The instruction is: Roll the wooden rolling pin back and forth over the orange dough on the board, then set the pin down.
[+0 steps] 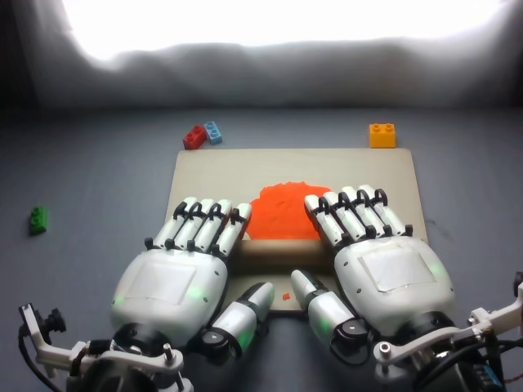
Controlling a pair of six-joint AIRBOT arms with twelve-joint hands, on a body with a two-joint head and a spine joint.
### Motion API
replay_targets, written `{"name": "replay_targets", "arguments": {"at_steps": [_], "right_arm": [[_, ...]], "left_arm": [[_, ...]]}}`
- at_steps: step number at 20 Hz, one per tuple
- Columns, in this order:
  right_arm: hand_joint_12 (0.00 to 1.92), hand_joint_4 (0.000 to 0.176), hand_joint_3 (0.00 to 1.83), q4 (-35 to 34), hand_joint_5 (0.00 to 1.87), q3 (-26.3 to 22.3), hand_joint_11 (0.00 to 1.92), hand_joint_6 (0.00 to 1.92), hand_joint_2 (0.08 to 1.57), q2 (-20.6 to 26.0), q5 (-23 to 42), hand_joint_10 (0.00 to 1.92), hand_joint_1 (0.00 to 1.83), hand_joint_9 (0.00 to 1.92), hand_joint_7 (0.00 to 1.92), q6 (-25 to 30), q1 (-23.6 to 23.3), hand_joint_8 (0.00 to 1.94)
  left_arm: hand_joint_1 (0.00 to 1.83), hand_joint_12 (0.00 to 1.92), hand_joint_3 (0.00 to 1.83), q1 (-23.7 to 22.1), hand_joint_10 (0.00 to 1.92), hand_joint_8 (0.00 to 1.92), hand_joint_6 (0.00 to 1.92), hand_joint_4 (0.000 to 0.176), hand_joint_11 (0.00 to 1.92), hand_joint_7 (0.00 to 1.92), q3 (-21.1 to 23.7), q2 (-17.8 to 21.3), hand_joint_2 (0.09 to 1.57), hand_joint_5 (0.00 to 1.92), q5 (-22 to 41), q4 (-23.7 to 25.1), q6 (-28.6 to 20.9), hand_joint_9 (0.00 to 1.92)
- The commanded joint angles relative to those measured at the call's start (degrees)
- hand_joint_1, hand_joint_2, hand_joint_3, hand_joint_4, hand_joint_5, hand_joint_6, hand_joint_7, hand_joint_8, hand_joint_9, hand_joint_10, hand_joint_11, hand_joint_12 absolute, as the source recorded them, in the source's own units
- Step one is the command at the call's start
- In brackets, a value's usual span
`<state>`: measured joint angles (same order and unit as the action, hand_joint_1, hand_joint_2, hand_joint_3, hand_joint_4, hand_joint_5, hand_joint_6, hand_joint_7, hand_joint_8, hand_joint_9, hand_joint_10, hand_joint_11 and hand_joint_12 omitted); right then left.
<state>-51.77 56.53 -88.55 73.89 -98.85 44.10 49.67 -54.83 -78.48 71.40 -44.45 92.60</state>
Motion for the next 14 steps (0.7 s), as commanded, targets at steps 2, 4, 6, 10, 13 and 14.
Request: {"name": "replay_targets", "arguments": {"at_steps": [2, 4, 6, 10, 13, 14], "right_arm": [[0.0, 0.0, 0.01, 4.93, 0.08, 0.62, 0.0, 0.0, 1.54, -0.32, 4.24, 0.0, 0.0, 0.0, 0.05, 0.33, -0.67, 0.0], [0.0, 0.0, 0.01, 4.94, 0.08, 1.31, 0.0, 0.01, 1.55, -0.68, 4.1, 0.0, 0.0, 0.0, 0.05, 0.39, -0.71, 0.0], [0.0, 0.0, 0.01, 4.97, 0.07, 2.08, 0.0, 0.0, 1.54, -0.97, 3.9, 0.0, 0.0, 0.0, 0.04, 0.59, -0.75, 0.0], [0.0, 0.0, 0.01, 5.0, 0.07, 3.5, 0.0, 0.0, 1.55, -1.39, 3.09, 0.0, 0.0, 0.0, 0.04, 1.46, -1.18, 0.0], [0.0, 0.0, 0.01, 5.0, 0.07, 3.95, 0.0, 0.0, 1.55, -1.54, 2.59, 0.0, 0.0, 0.0, 0.04, 1.72, -1.38, 0.0], [0.0, 0.0, 0.01, 5.0, 0.07, 4.06, 0.0, 0.0, 1.55, -1.58, 2.45, 0.0, 0.0, 0.0, 0.04, 1.75, -1.42, 0.0]], "left_arm": [[0.0, 0.0, 0.01, -0.32, 0.0, 0.0, 0.0, 0.0, 0.0, 0.0, -0.83, -0.22, 1.47, 0.0, 5.33, 3.71, -0.75, 0.0], [0.0, 0.0, 0.01, -0.37, 0.0, 0.0, 0.0, 0.0, 0.0, 0.0, -1.38, -0.37, 1.47, 0.0, 5.3, 3.71, -1.07, 0.0], [0.0, 0.0, 0.01, -0.38, 0.0, 0.0, 0.0, 0.0, 0.0, 0.0, -1.73, -0.52, 1.47, 0.0, 5.19, 3.72, -1.39, 0.0], [0.0, 0.0, 0.01, -0.52, 0.0, 0.0, 0.0, 0.0, 0.0, 0.0, -2.3, -0.98, 1.47, 0.0, 5.07, 3.72, -1.49, 0.0], [0.0, 0.0, 0.01, -0.74, 0.0, 0.0, 0.0, 0.0, 0.0, 0.0, -2.69, -1.33, 1.47, 0.0, 4.99, 3.71, -1.49, 0.0], [0.0, 0.0, 0.01, -0.87, 0.0, 0.0, 0.0, 0.0, 0.0, 0.0, -2.89, -1.5, 1.47, 0.0, 4.86, 3.71, -1.49, 0.0]]}}
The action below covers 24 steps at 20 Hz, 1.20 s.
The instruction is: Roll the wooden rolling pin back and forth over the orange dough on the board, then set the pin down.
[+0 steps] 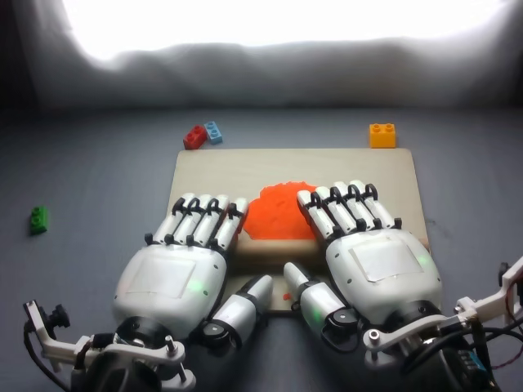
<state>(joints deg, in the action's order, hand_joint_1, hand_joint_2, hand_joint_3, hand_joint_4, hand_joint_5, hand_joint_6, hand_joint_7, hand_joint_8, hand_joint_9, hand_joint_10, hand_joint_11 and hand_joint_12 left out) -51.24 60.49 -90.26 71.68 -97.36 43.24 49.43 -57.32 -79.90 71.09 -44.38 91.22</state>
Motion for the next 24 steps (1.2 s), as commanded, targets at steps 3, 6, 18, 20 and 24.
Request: {"name": "replay_targets", "arguments": {"at_steps": [3, 6, 18, 20, 24], "right_arm": [[0.0, 0.0, 0.01, 4.47, 0.08, 0.33, 0.0, 0.0, 1.55, -0.02, 4.41, 0.0, 0.0, 0.01, 0.06, 0.41, -0.68, 0.01], [0.0, 0.0, 0.01, 4.47, 0.1, 0.67, 0.0, 0.01, 1.55, -0.14, 4.21, 0.01, 0.0, 0.02, 0.08, 0.54, -0.85, 0.01], [0.0, 0.0, 0.0, 4.46, 0.08, 1.46, 0.0, 0.01, 1.55, -0.14, 3.43, 0.01, 0.0, 0.02, 0.06, 1.0, -0.79, 0.01], [0.0, 0.0, 0.01, 4.46, 0.08, 1.61, 0.0, 0.01, 1.56, -0.14, 3.26, 0.0, 0.0, 0.01, 0.05, 1.02, -0.72, 0.0], [0.0, 0.0, 0.0, 4.45, 0.09, 1.95, 0.0, 0.01, 1.55, -0.13, 2.85, 0.0, 0.0, 0.0, 0.04, 1.33, -0.52, 0.0]], "left_arm": [[0.0, 0.0, 0.01, -0.81, 0.0, 0.0, 0.0, 0.0, 0.0, 0.0, -0.63, -0.29, 1.47, 0.0, 5.12, 3.65, -0.11, 0.0], [0.0, 0.0, 0.0, -1.0, 0.0, 0.0, 0.0, 0.0, 0.0, 0.0, -0.93, -0.55, 1.46, 0.0, 5.02, 3.65, -0.11, 0.0], [0.0, 0.0, 0.01, -1.28, 0.0, 0.0, 0.0, 0.0, 0.0, 0.0, -1.91, -1.33, 1.48, 0.0, 4.7, 3.66, -0.12, 0.0], [0.0, 0.0, 0.01, -1.33, 0.0, 0.0, 0.0, 0.0, 0.0, 0.0, -2.16, -1.4, 1.48, 0.0, 4.62, 3.67, -0.41, 0.0], [0.0, 0.0, 0.02, -1.38, 0.0, 0.0, 0.0, 0.0, 0.0, 0.0, -2.89, -1.55, 1.5, 0.0, 4.35, 3.67, -1.63, 0.0]]}}
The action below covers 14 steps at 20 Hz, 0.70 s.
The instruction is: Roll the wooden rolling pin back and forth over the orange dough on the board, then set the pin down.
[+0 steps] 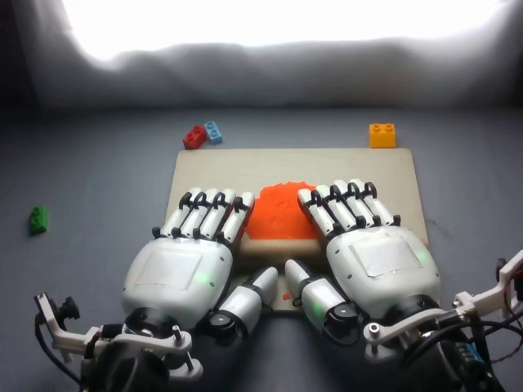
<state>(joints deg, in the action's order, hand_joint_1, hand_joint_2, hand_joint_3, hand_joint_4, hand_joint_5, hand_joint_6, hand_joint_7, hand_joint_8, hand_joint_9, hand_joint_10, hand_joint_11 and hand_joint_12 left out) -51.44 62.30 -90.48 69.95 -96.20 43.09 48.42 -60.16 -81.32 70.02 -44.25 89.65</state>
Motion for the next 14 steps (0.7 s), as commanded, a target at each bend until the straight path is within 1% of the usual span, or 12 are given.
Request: {"name": "replay_targets", "arguments": {"at_steps": [1, 3, 7, 14], "right_arm": [[0.0, 0.0, 0.0, 4.65, 0.09, 0.25, 0.0, 0.01, 1.54, 0.08, 4.5, 0.0, 0.0, 0.0, 0.04, 0.24, -0.35, 0.0], [0.0, 0.0, 0.0, 4.65, 0.06, 0.45, 0.0, 0.0, 1.54, 0.08, 4.32, 0.0, 0.0, 0.0, 0.04, 0.35, -0.36, 0.0], [0.0, 0.0, 0.0, 4.65, 0.07, 0.91, 0.0, 0.0, 1.53, 0.04, 4.26, 0.0, 0.0, 0.0, 0.05, 0.46, -0.42, 0.0], [0.0, 0.0, 0.01, 4.65, 0.04, 2.05, 0.0, 0.01, 1.57, -0.15, 3.72, 0.0, 0.0, 0.0, 0.0, 1.02, -0.76, 0.0]], "left_arm": [[0.0, 0.0, 0.02, -0.42, 0.0, 0.0, 0.0, 0.0, 0.0, 0.0, -0.38, -0.21, 1.5, 0.0, 5.38, 3.54, -0.62, 0.0], [0.0, 0.0, 0.02, -0.68, 0.0, 0.0, 0.0, 0.0, 0.0, 0.0, -0.86, -0.29, 1.5, 0.0, 5.2, 3.55, -1.24, 0.0], [0.0, 0.0, 0.01, -1.22, 0.0, 0.0, 0.0, 0.0, 0.0, 0.0, -1.49, -0.37, 1.5, 0.0, 4.5, 3.53, -1.77, 0.0], [0.0, 0.0, 0.01, -2.02, 0.0, 0.0, 0.0, 0.0, 0.0, 0.0, -2.41, -0.69, 1.49, 0.0, 3.44, 3.5, -1.87, 0.0]]}}
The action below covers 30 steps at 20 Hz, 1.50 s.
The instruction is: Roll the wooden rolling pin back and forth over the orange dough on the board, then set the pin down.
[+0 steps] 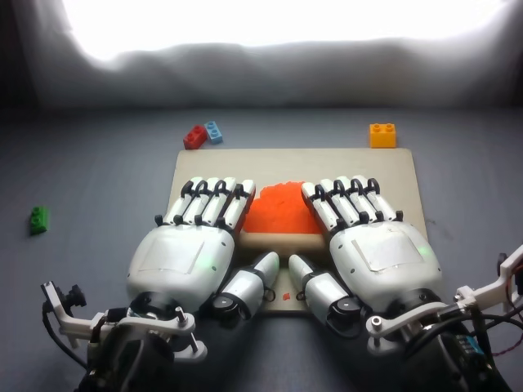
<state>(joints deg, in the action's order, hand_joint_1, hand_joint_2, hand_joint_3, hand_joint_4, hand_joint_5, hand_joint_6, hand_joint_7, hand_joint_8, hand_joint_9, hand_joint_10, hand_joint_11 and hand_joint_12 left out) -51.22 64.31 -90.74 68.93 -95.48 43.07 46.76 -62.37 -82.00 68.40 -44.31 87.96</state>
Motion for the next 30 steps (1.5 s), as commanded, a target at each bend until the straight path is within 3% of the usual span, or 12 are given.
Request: {"name": "replay_targets", "arguments": {"at_steps": [1, 30], "right_arm": [[0.0, 0.0, 0.0, 4.43, 0.02, 0.28, 0.0, 0.0, 1.56, 0.03, 4.72, 0.0, 0.0, 0.0, 0.0, 0.42, -0.84, 0.0], [0.0, 0.0, 0.0, 4.33, 0.0, 4.29, 0.0, 0.0, 1.54, -0.73, 3.17, 0.0, 0.0, 0.0, 0.0, 2.34, -2.29, 0.0]], "left_arm": [[0.0, 0.0, 0.01, -0.41, 0.0, 0.0, 0.0, 0.0, 0.0, 0.0, -0.29, -0.07, 1.49, 0.0, 4.92, 3.57, -0.09, 0.0], [0.0, 0.0, 0.0, -2.17, 0.0, 0.0, 0.0, 0.0, 0.0, 0.0, -3.36, -2.03, 1.49, 0.0, 3.45, 1.77, 1.22, 0.0]]}}
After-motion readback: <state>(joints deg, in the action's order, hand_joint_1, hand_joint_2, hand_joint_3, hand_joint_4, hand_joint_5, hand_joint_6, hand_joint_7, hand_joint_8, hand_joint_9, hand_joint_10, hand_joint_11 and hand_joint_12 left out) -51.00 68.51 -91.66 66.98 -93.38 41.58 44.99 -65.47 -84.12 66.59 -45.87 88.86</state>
